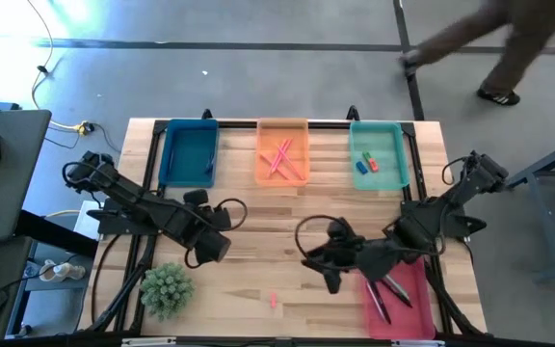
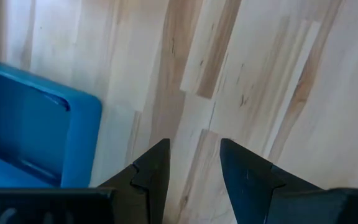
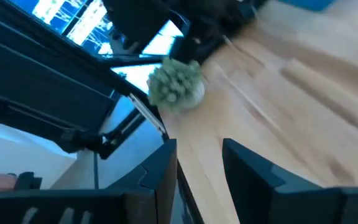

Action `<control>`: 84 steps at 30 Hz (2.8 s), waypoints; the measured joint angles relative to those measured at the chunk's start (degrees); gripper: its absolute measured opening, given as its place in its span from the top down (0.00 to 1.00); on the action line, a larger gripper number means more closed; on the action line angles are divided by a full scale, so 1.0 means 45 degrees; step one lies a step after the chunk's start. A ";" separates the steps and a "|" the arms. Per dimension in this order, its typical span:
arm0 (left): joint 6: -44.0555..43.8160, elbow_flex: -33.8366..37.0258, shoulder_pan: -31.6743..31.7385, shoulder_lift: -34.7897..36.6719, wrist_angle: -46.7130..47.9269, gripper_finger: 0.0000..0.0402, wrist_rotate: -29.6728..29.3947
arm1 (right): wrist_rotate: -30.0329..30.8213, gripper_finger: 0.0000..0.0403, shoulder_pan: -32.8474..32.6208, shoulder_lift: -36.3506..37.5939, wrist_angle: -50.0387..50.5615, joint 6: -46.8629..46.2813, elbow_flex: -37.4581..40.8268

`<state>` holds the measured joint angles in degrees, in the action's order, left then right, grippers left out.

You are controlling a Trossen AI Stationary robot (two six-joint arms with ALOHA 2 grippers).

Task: Sort crayons/erasers/pens/pencils in bins
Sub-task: Put the pink eraser into the green bin

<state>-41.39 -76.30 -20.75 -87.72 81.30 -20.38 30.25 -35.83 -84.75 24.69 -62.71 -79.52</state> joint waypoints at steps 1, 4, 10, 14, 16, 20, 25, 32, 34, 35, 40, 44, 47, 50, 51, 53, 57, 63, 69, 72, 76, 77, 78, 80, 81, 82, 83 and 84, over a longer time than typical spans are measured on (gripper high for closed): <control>0.0001 0.0313 0.0000 0.0218 -0.0155 0.68 0.0006 | -0.0109 0.70 0.0164 -0.0221 -0.0025 0.0390 -0.0372; -0.0005 0.1534 0.0000 0.1089 -0.1142 0.68 0.0036 | -0.0340 0.70 0.0601 -0.1041 0.0264 0.1217 -0.1597; -0.0312 0.3737 0.0448 0.2963 -0.3382 0.68 0.0795 | -0.0729 0.70 0.1103 -0.2913 0.2751 0.0578 -0.4246; -0.0330 0.4436 0.0859 0.3849 -0.4066 0.68 0.1207 | -0.1382 0.70 0.1288 -0.4315 0.5281 -0.0797 -0.6021; -0.0330 0.4476 0.1033 0.4071 -0.4074 0.68 0.1201 | -0.1593 0.70 0.1323 -0.5013 0.6653 -0.1593 -0.6909; -0.0318 0.4495 0.1404 0.4349 -0.4068 0.68 0.1275 | -0.2126 0.70 0.1334 -0.6328 0.8421 -0.3092 -0.8290; 0.0537 0.4495 0.1852 0.4382 -0.4014 0.68 0.1686 | -0.2931 0.70 0.1325 -0.7609 0.8843 -0.4388 -0.9157; 0.1981 0.4495 0.2756 0.4439 -0.3921 0.68 0.1918 | -0.3849 0.70 0.1278 -0.8579 0.8801 -0.6839 -0.9235; 0.2445 0.4495 0.3130 0.4442 -0.3922 0.68 0.1897 | -0.3804 0.70 0.1239 -0.8827 0.8684 -0.7537 -0.9235; 0.2703 0.4495 0.3325 0.4440 -0.3924 0.68 0.1841 | -0.3744 0.70 0.1211 -0.8954 0.8623 -0.7859 -0.9235; 0.3706 0.4495 0.4337 0.4440 -0.3783 0.68 0.1898 | -0.4087 0.70 0.1113 -0.9638 0.7794 -0.9062 -0.9235; 0.4345 0.4495 0.4983 0.4523 -0.2769 0.68 0.1850 | -0.4284 0.70 0.1102 -0.9982 0.6980 -0.9548 -0.9235; 0.4739 0.4495 0.5476 0.4696 -0.2485 0.68 0.1719 | -0.4307 0.70 0.1102 -1.0249 0.6772 -0.9871 -0.9230; 0.5116 0.4493 0.5960 0.5033 -0.2510 0.68 0.1719 | -0.4380 0.70 0.1102 -1.0503 0.6655 -1.0022 -0.9230; 0.5159 0.4495 0.6118 0.5100 -0.2502 0.68 0.1724 | -0.4477 0.70 0.1102 -1.0614 0.6589 -1.0022 -0.9230; 0.5251 0.4495 0.6379 0.5304 -0.2527 0.68 0.1730 | -0.4695 0.70 0.1111 -1.0865 0.6415 -1.0026 -0.9230; 0.5430 0.4495 0.6642 0.5704 -0.2507 0.68 0.1780 | -0.4940 0.70 0.1126 -1.1187 0.6228 -1.0068 -0.9230; 0.5529 0.4495 0.6871 0.6211 -0.2480 0.68 0.1875 | -0.4967 0.70 0.1189 -1.1570 0.6094 -1.0075 -0.9230; 0.5718 0.4495 0.6887 0.6512 -0.2463 0.68 0.1928 | -0.4928 0.70 0.1302 -1.1679 0.6199 -1.0070 -0.9221; 0.5818 0.4495 0.6883 0.6592 -0.2455 0.68 0.1928 | -0.4919 0.70 0.1325 -1.1783 0.6227 -1.0009 -0.9225; 0.5964 0.4495 0.6883 0.6577 -0.2388 0.68 0.1972 | -0.5121 0.70 0.1325 -1.2192 0.6168 -1.0075 -0.9221; 0.6010 0.4495 0.6883 0.6577 -0.2387 0.68 0.1988 | -0.5226 0.70 0.1322 -1.2255 0.6141 -1.0098 -0.9221; 0.6038 0.4495 0.6883 0.6577 -0.2387 0.68 0.2031 | -0.5334 0.70 0.1320 -1.2308 0.6132 -1.0109 -0.9221; 0.6165 0.4495 0.6883 0.6577 -0.2378 0.68 0.2060 | -0.5502 0.70 0.1320 -1.2425 0.6085 -1.0110 -0.9221; 0.6251 0.4495 0.6883 0.6577 -0.2375 0.68 0.2065 | -0.5511 0.70 0.1320 -1.2510 0.6085 -1.0112 -0.9221; 0.6251 0.4495 0.6883 0.6577 -0.2375 0.68 0.2079 | -0.5512 0.70 0.1320 -1.2568 0.6097 -1.0114 -0.9221; 0.6251 0.4495 0.6883 0.6577 -0.2371 0.68 0.2079 | -0.5528 0.70 0.1324 -1.2576 0.6074 -1.0113 -0.9225; 0.6251 0.4495 0.6883 0.6577 -0.2375 0.68 0.2088 | -0.5607 0.70 0.1328 -1.2592 0.6053 -1.0111 -0.9230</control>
<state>-13.26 -56.07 10.22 -58.13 70.61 -10.98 5.02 -29.86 -141.41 51.93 -108.21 -121.05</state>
